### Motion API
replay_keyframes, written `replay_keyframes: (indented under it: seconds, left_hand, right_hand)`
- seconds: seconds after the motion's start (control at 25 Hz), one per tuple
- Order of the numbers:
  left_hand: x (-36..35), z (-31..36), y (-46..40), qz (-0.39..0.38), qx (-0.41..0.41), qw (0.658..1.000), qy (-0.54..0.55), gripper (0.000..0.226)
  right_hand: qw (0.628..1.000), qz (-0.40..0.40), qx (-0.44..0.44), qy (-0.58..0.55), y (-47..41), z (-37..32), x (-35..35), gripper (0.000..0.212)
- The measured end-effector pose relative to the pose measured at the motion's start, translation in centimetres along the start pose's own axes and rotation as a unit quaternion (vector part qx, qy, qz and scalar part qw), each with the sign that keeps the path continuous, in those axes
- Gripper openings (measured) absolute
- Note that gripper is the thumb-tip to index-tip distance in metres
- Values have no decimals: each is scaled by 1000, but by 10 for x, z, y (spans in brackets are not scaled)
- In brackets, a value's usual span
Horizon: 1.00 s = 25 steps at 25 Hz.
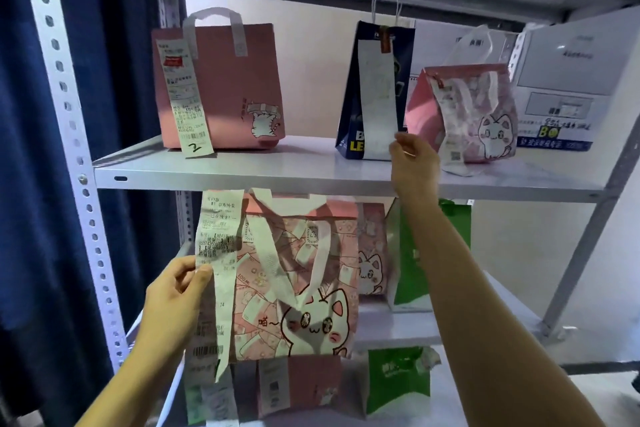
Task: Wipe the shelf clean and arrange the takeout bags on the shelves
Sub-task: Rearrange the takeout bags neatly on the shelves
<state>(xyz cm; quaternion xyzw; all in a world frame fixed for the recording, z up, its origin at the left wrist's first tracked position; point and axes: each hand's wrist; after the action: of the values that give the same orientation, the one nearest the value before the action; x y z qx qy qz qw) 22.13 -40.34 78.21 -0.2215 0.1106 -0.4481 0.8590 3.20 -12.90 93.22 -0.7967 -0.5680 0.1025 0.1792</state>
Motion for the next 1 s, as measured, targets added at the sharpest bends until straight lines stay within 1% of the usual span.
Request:
replay_keyframes:
  seconds: [0.16, 0.24, 0.36, 0.44, 0.52, 0.6, 0.76, 0.88, 1.0]
  left_hand:
    - [-21, 0, -4, 13, -4, 1000, -19, 13]
    - [-19, -1, -2, 17, 0, 1000, -23, 12]
    - [-27, -2, 3, 39, -2, 999, -37, 10]
    - [-30, -3, 7, 48, -4, 998, -43, 10]
    - [-32, -4, 11, 58, -5, 997, -50, 12]
    - [-34, -3, 14, 67, -15, 996, -54, 16]
    - [-26, 0, 19, 69, -26, 996, -54, 20]
    - [-11, 1, 23, 71, -25, 996, -54, 21]
    - [14, 5, 31, 57, -23, 997, -43, 19]
  right_hand:
    - [999, -17, -26, 25, -79, -4, -7, 43]
    - [998, -17, -48, 35, -99, -3, -17, 51]
    - [994, -33, -103, -6, -130, -1, -23, 56]
    - [990, -36, -126, -45, -139, 2, -30, 50]
    - [989, -29, -126, -67, -144, 6, -34, 34]
    - [988, -24, -125, -89, -144, 9, -34, 23]
    - [987, 7, -117, -112, -123, 0, -24, 18]
    - [977, 28, -125, -170, -92, -14, -12, 10]
    - [971, 43, -120, -202, -55, -24, 2, 13]
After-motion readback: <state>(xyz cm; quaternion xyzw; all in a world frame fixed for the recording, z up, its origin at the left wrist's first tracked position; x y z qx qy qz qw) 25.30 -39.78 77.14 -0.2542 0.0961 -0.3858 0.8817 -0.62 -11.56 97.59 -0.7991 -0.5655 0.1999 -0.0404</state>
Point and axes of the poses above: each hand's wrist, its own y-axis away from the middle knuckle, its own x-axis out of the back of the hand, z = x × y, and after that the axes turned 10 degrees about -x, right-handed
